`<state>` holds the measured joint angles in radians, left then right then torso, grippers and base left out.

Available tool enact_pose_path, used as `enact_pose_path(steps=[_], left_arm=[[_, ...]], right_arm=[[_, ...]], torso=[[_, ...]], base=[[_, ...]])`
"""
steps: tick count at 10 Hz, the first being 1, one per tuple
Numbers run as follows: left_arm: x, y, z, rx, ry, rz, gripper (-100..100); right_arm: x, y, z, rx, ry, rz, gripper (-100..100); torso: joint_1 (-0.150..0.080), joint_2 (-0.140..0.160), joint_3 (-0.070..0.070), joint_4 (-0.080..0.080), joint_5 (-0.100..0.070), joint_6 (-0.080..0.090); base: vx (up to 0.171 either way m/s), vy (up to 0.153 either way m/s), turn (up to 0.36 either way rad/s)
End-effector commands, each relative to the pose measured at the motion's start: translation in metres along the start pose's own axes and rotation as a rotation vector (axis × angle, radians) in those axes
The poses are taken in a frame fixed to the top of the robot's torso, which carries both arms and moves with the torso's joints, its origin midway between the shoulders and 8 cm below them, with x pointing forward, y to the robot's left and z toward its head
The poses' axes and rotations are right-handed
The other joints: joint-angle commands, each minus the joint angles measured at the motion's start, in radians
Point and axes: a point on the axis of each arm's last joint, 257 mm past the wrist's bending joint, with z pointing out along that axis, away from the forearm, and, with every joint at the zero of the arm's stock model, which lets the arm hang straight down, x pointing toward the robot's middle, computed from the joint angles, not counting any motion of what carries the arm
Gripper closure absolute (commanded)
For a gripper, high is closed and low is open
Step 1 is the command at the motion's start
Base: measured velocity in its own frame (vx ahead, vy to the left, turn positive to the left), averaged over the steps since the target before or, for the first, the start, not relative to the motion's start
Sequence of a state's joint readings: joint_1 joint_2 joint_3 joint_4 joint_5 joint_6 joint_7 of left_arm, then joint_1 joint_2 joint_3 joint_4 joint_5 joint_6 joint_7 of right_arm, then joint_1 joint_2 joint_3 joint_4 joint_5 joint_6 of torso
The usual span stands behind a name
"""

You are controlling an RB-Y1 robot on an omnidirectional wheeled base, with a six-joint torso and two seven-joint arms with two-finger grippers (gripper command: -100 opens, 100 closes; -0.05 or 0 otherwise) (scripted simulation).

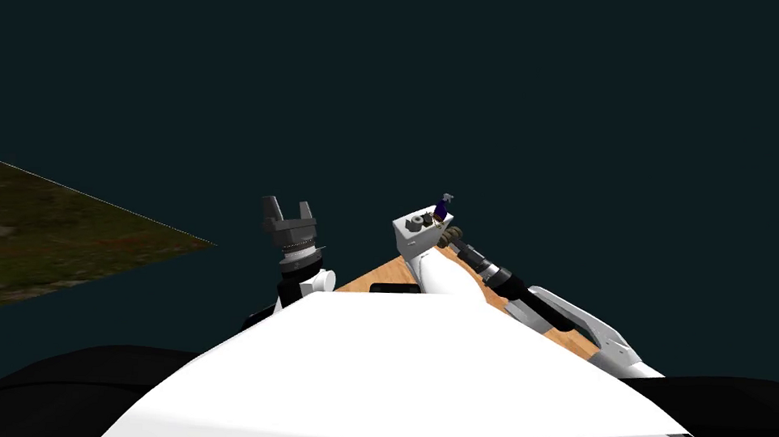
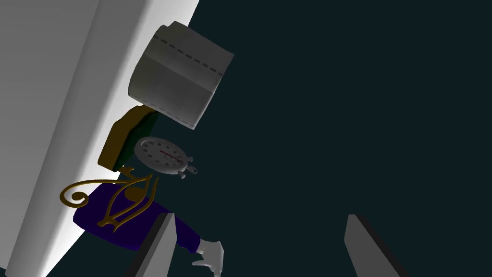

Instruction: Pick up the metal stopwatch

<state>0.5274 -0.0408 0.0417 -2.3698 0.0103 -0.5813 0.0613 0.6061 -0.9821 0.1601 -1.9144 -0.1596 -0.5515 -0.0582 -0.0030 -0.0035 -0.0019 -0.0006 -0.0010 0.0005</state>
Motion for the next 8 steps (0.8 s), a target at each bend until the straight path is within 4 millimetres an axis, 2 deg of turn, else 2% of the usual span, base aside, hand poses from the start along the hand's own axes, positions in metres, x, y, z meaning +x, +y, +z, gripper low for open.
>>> enact_pose_path(steps=[1, 2, 3, 4, 5, 6, 7, 8], left_arm=[[0.0, 0.0, 0.0, 0.0, 0.0, 0.0, 0], [0.0, 0.0, 0.0, 0.0, 0.0, 0.0, 0], [0.0, 0.0, 0.0, 0.0, 0.0, 0.0, 0], [0.0, 0.0, 0.0, 0.0, 0.0, 0.0, 0], [0.0, 0.0, 0.0, 0.0, 0.0, 0.0, 0], [0.0, 0.0, 0.0, 0.0, 0.0, 0.0, 0], [0.0, 0.0, 0.0, 0.0, 0.0, 0.0, 0], [0.0, 0.0, 0.0, 0.0, 0.0, 0.0, 0]], right_arm=[[0.002, -0.02, -0.011, 0.06, 0.034, -0.01, -100], [0.001, -0.02, -0.013, 0.067, 0.054, -0.027, -100], [0.003, -0.038, -0.024, 0.118, 0.074, -0.029, -100], [0.001, -0.039, -0.025, 0.127, 0.1, -0.053, -100], [0.002, -0.057, -0.038, 0.179, 0.12, -0.056, -100], [-0.001, -0.057, -0.04, 0.188, 0.144, -0.078, -100], [-0.001, -0.075, -0.054, 0.242, 0.162, -0.083, -100], [-0.004, -0.075, -0.055, 0.248, 0.181, -0.101, -100]], torso=[[0.0, 0.0, 0.0, 0.0, 0.0, 0.0], [0.001, 0.0, 0.0, 0.0, 0.0, 0.0], [0.002, 0.001, 0.001, 0.0, 0.0, 0.0], [0.003, 0.001, 0.001, 0.0, 0.001, 0.0], [0.003, 0.001, 0.001, 0.0, 0.001, 0.0], [0.004, 0.001, 0.0, 0.0, 0.001, 0.0], [0.004, 0.0, 0.0, 0.0, 0.001, 0.0], [0.004, 0.0, 0.0, 0.0, 0.001, 0.0]], base=[[0.0, -0.014, 0.264], [-0.007, -0.008, 0.14], [-0.01, 0.009, 0.258], [-0.006, 0.005, 0.111], [0.0, 0.02, 0.243], [0.003, 0.013, 0.118], [0.004, 0.025, 0.211], [0.007, 0.019, 0.121]])
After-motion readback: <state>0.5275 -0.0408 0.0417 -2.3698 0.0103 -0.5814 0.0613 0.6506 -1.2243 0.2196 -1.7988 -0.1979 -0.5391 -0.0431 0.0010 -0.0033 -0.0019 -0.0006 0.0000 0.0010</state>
